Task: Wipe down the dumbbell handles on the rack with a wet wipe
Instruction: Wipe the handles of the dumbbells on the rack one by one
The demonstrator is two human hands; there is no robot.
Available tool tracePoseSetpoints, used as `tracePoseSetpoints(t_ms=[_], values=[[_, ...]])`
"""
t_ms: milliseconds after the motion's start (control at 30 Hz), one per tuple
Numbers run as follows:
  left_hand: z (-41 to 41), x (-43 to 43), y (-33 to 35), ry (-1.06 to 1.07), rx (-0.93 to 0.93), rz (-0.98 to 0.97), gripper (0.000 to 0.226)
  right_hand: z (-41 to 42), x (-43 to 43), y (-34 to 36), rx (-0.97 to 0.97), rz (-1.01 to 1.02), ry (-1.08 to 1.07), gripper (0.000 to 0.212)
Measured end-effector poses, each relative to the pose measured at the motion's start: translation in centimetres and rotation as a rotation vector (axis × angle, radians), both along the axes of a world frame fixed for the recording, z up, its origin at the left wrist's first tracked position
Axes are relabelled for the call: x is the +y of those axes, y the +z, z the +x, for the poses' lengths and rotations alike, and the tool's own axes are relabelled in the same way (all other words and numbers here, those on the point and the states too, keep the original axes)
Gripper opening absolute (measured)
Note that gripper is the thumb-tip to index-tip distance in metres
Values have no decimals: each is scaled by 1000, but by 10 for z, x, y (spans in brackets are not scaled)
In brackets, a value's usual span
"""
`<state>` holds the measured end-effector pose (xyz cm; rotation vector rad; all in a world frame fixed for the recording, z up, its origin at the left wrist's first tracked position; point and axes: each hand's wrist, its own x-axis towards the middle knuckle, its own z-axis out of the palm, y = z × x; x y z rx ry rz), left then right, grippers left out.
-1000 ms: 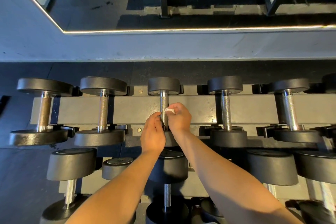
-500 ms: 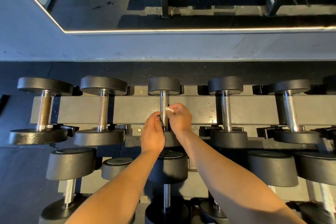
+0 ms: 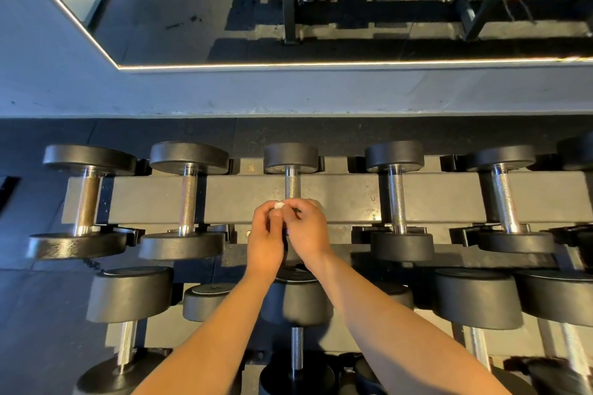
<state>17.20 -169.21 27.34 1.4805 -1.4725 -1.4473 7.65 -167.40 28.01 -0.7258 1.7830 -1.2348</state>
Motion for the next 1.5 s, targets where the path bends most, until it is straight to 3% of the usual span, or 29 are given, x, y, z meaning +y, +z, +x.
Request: tracePoseSetpoints(t_ms=[167, 367, 533, 700, 867, 1033, 1167, 1500], values=[[-2, -22, -1, 37, -64, -84, 17, -9, -6, -10, 78, -8, -1, 26], [-24, -63, -13, 75, -102, 3, 18, -1, -12, -32, 218, 51, -64, 29], [-45, -74, -16, 89, 60, 94, 18, -4, -12, -38, 192, 55, -101, 30], [-40, -69, -22, 102, -16, 27, 14, -4, -11, -37, 219, 56, -91, 27], [-13, -48, -25, -16, -49, 46, 27, -5, -9, -32, 210, 49, -92, 25], [-41, -69, -12, 71, -9, -45, 23, -4, -10, -40, 245, 43, -97, 27], [-42, -62, -17, -44, -54, -62, 28, -5, -9, -40, 231, 40, -115, 26], [-3, -28, -25, -89, -107, 110, 23, -10, -8, -38, 192, 56, -154, 23]])
